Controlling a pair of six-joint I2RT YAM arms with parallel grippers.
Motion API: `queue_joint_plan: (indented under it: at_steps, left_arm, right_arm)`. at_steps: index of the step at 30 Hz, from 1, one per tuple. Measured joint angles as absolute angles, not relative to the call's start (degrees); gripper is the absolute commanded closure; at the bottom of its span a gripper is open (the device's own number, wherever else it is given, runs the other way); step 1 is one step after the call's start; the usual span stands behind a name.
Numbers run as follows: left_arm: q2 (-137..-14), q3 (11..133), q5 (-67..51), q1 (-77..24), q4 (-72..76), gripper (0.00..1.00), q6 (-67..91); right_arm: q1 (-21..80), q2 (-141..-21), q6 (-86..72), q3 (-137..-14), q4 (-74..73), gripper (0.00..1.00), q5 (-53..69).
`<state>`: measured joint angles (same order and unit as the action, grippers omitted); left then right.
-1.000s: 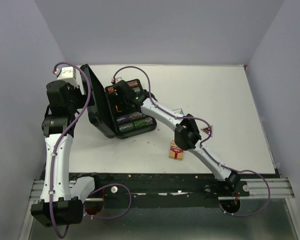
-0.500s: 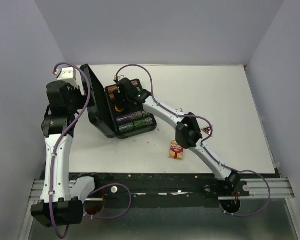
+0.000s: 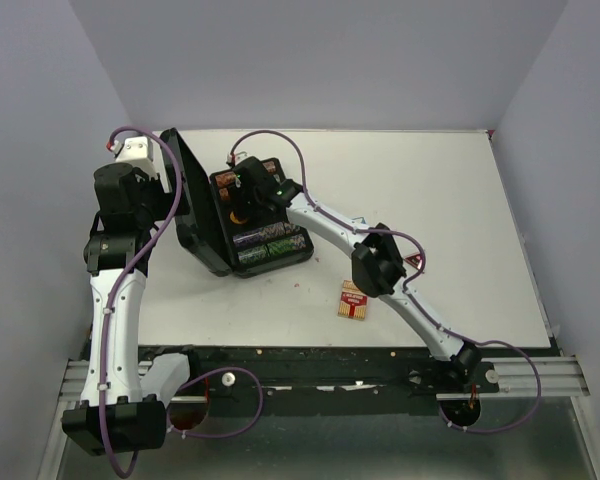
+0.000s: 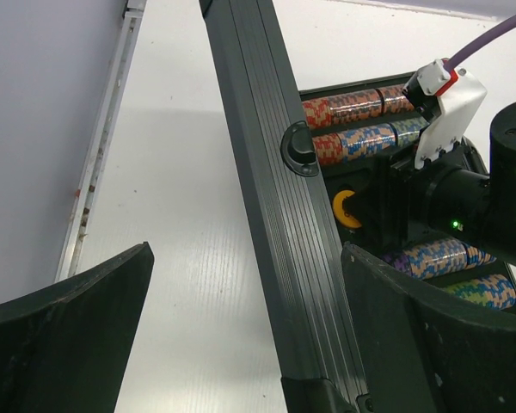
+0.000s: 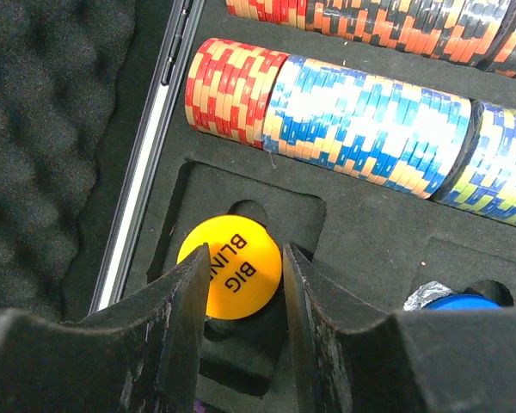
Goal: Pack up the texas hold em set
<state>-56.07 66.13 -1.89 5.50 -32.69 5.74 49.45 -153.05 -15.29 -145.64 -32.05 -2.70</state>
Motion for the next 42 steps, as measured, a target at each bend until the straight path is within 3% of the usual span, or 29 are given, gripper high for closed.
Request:
queue_joint_plan:
  at_steps: [38, 42]
  left_arm:
    - [-56.5, 64.7, -1.9, 5.1, -32.7, 0.01, 5.8]
    - [-56.5, 64.6, -1.9, 5.1, -32.7, 0.01, 5.8]
  right_arm:
    - [50.7, -148.2, -5.7, -133.0, -22.9, 0.49, -5.6]
    - [50.7, -148.1, -5.7, -133.0, -22.8, 0.45, -5.5]
